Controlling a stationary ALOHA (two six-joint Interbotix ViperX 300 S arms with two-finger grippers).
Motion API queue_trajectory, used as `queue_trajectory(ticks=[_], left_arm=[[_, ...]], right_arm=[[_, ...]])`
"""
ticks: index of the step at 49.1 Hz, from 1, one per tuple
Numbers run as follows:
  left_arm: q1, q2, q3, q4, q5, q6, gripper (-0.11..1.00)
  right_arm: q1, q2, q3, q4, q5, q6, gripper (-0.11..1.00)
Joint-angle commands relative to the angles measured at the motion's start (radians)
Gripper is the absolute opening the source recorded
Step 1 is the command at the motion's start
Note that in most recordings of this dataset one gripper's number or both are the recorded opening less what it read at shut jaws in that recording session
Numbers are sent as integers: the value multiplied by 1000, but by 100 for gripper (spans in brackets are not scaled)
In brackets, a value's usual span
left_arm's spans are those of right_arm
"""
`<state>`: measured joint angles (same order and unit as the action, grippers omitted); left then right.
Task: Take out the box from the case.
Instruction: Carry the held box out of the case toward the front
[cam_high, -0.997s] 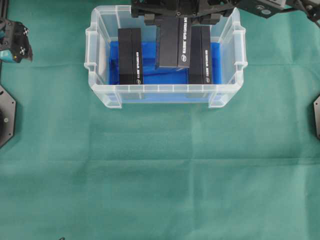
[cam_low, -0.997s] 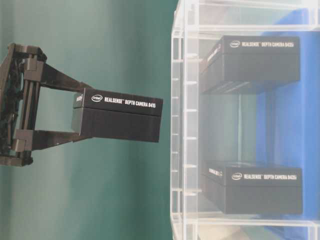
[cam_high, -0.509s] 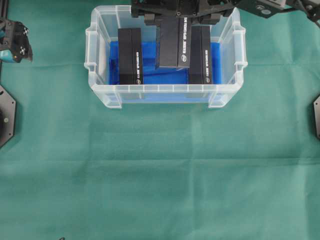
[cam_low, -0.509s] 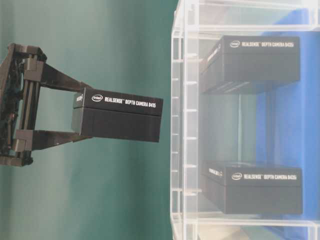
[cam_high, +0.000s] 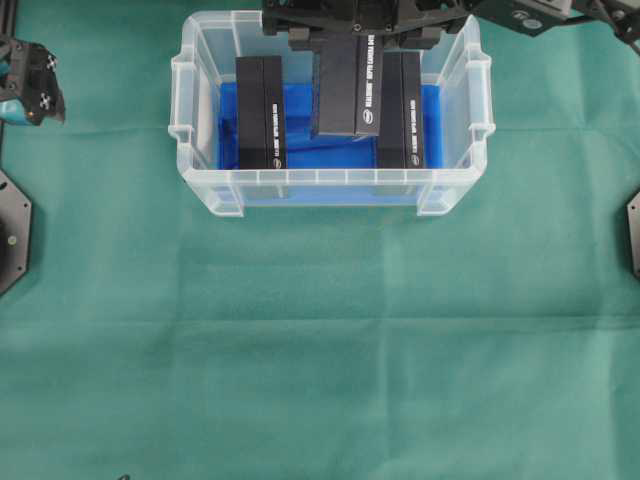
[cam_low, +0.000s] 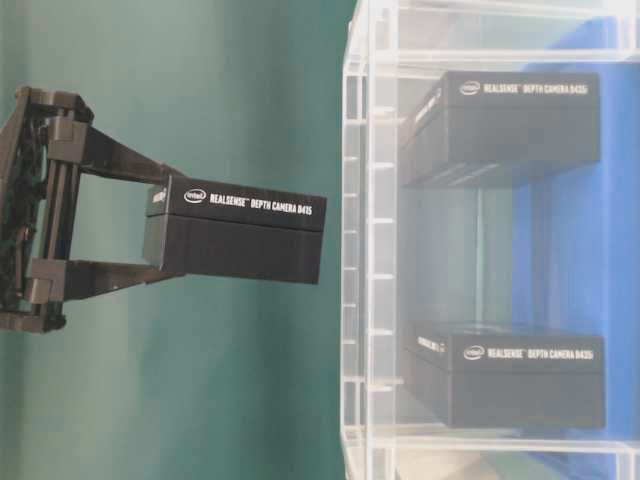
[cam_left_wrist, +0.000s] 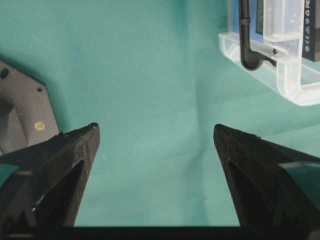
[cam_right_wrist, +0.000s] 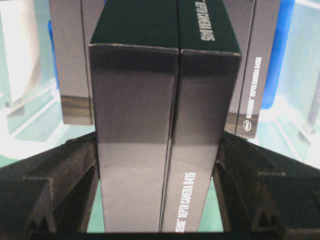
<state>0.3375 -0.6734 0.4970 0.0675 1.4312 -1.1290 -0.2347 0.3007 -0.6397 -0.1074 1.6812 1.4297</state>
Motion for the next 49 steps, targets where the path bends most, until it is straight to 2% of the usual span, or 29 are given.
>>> queue_trajectory(ticks=[1,10,21,35,49], left_arm=[[3,-3,-11,3,-3,-2,94],[3,-3,-11,5,-3,-2,94],[3,-3,-11,5,11,-2,94],[3,-3,-11,5,12,-2,94],[3,-3,-11,5,12,-2,94]], right_arm=[[2,-63,-31,-3,-3,-3,68],[14,-63,-29,-2,-2,0,68],[67,-58,-31,-2,12,14,68],[146,-52,-29,-3,23,71,68],[244,-46,-31,-3,23,156,68]])
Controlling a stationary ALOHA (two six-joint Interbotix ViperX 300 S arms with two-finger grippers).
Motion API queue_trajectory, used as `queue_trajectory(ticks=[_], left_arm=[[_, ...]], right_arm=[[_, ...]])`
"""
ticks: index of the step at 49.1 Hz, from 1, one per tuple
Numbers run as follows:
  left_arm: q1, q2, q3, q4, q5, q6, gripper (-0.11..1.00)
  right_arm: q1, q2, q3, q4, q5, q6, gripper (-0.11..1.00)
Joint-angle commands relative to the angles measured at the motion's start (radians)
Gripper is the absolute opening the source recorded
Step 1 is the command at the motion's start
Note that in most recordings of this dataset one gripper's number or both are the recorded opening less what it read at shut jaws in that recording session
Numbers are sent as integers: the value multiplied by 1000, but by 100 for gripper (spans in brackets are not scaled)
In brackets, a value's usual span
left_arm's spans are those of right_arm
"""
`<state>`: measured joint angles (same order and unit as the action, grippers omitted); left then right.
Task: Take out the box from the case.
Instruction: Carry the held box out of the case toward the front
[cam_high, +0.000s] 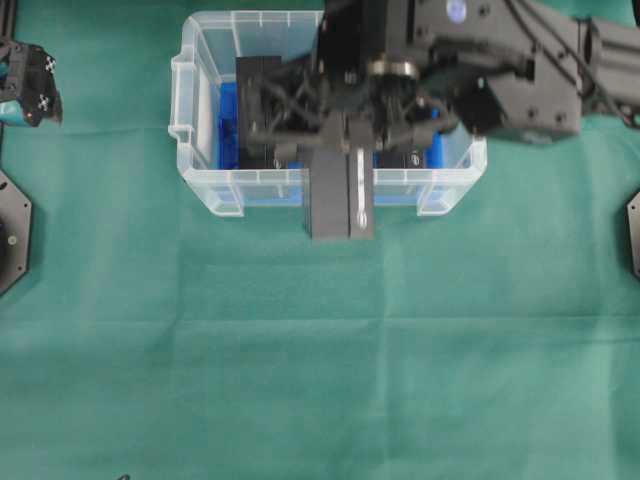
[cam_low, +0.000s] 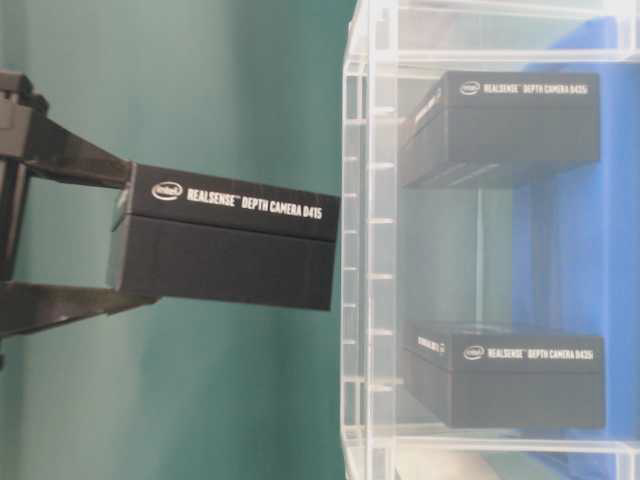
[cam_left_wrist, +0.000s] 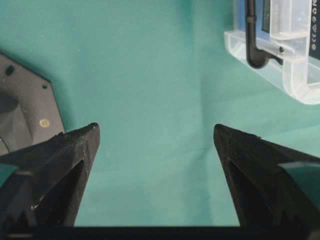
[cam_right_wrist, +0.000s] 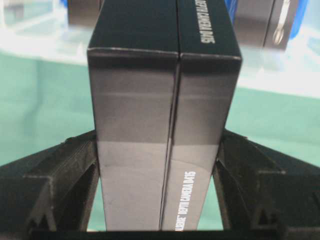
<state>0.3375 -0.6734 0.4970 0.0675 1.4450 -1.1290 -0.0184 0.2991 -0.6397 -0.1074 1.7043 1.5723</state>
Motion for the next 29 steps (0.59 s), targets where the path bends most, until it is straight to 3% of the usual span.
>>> queue_trajectory(ticks=[1,29], left_arm=[[3,-3,-11,5,-2,-2,94],[3,-3,-11,5,-2,3,94]], right_arm=[[35,-44,-31,-3,0,21,68],[206,-35,-31,-3,-5,232,68]])
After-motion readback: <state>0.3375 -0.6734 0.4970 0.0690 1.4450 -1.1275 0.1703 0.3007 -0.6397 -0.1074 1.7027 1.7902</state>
